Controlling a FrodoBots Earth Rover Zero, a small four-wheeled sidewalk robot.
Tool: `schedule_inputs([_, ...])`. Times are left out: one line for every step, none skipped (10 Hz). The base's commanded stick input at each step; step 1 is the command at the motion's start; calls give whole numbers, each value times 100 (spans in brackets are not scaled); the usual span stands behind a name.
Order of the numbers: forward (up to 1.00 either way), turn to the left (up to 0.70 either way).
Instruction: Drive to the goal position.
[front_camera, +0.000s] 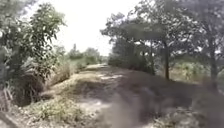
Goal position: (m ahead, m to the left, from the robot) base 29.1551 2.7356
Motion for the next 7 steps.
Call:
schedule_inputs([85,0])
schedule_inputs([85,0])
schedule_inputs([85,0])
schedule_inputs([85,0])
schedule_inputs([85,0])
schedule_inputs([85,0])
schedule_inputs([85,0])
